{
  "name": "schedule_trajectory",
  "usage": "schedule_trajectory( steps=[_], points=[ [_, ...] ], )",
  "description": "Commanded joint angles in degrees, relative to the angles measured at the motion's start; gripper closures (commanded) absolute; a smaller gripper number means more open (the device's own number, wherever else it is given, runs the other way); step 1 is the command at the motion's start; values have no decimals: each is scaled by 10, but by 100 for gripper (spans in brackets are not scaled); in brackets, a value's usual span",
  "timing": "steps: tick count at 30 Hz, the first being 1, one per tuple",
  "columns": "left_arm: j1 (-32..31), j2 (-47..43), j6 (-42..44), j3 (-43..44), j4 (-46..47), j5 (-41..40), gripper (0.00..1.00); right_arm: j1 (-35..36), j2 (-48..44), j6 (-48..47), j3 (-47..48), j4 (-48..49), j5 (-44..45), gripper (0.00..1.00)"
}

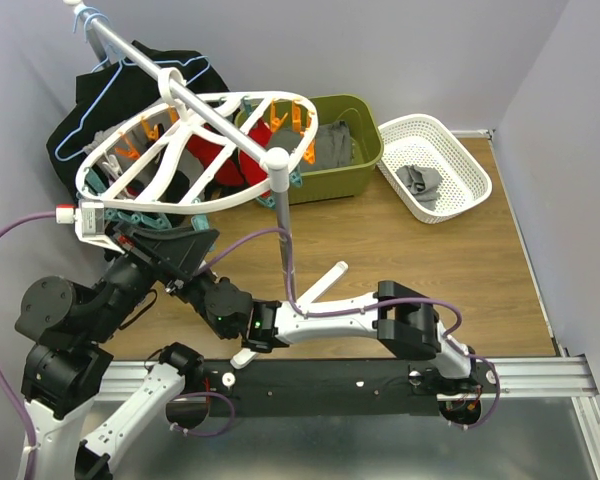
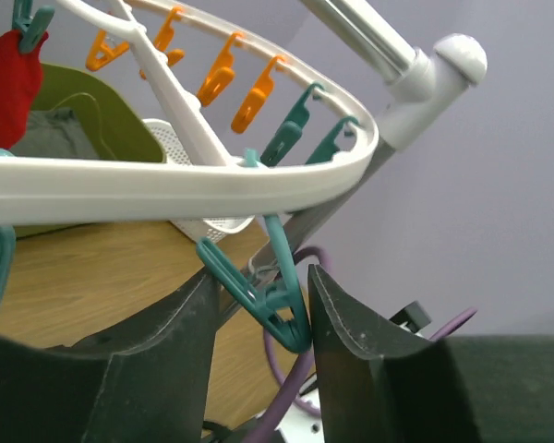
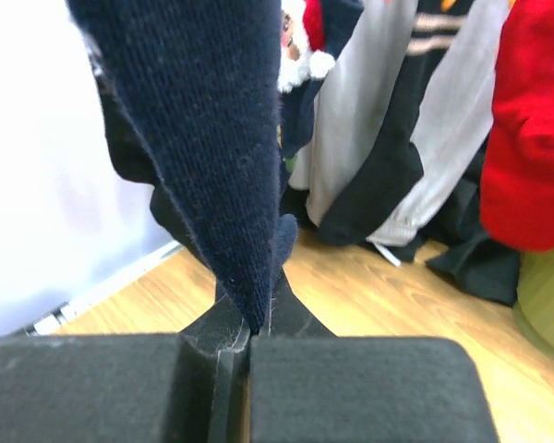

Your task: Remove the socks clipped to the hanger

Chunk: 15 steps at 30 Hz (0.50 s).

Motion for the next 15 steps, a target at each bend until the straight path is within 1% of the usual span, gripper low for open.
schedule_trajectory(
  steps=[1, 5, 9, 10, 11, 13, 15],
  points=[
    [-2, -32, 68, 24, -36, 37, 47, -10, -35, 35, -40, -29, -12, 99],
    [-3, -49, 103, 33, -69, 53, 47, -10, -36, 50, -38, -51, -30, 99],
    [-2, -74, 125, 41, -77, 63, 47, -11, -37, 61, -38, -72, -38, 99],
    [-2, -76, 129, 55, -86, 55, 48, -11, -40, 63, -39, -73, -39, 99],
    [-3, -75, 137, 64, -96, 32, 51, -11, -42, 65, -41, -75, -40, 99],
    [-3, -71, 145, 90, -132, 3, 54, -11, -45, 71, -45, -86, -43, 99],
    [-2, -66, 143, 111, -166, -60, 60, -11, -54, 75, -48, -98, -47, 99]
  ],
)
